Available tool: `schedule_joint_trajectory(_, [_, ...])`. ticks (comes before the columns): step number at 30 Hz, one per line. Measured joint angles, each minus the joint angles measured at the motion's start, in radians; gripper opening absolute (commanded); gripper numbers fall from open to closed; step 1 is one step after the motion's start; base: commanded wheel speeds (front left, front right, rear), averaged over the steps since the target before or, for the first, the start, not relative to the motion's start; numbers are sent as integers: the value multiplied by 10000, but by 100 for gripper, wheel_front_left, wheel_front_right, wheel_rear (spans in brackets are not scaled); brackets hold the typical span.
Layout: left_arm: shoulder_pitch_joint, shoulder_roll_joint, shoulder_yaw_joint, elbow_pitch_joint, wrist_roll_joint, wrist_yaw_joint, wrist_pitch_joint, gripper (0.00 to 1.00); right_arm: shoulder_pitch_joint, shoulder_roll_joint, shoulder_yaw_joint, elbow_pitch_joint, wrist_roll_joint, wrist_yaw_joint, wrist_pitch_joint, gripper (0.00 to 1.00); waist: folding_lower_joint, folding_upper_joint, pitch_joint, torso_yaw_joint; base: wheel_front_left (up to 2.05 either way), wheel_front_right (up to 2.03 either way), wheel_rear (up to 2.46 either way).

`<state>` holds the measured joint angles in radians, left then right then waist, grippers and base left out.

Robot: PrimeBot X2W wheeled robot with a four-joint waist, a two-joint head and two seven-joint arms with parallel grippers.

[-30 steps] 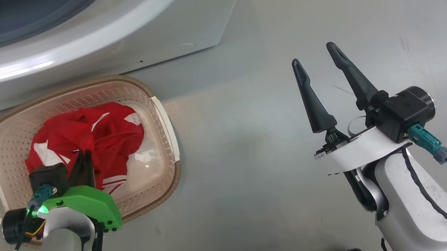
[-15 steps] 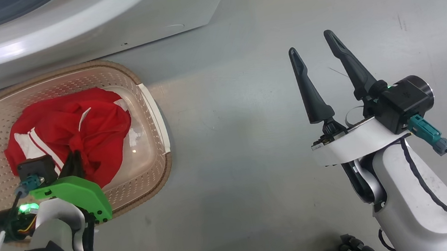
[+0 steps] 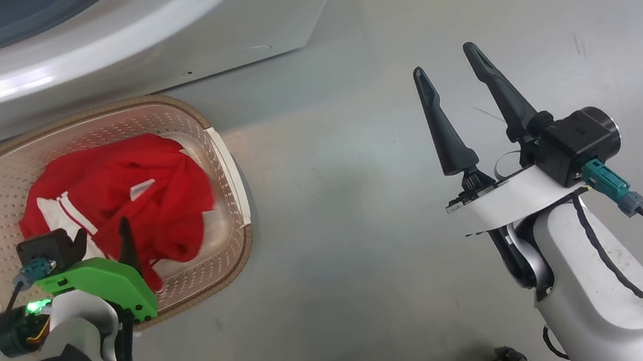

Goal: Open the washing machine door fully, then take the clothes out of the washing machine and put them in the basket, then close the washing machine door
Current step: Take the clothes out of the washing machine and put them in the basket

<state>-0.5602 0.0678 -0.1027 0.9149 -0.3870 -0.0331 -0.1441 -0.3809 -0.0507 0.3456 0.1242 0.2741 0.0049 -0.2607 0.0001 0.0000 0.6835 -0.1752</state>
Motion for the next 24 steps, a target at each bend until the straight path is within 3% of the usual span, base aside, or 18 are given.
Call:
schedule_joint_trajectory(12, [-3,-165,21,65,-88,-257,-963,100,110,-4,-487,464,-44,-90,0,100,0,0,-912,202,0,0,0])
schedule_joint_trajectory(24, [-21,-253,-81,-1287,46,-441,-1080,100,761,-92,-968,861,-230,-159,0,100,0,0,-2033,715,0,0,0])
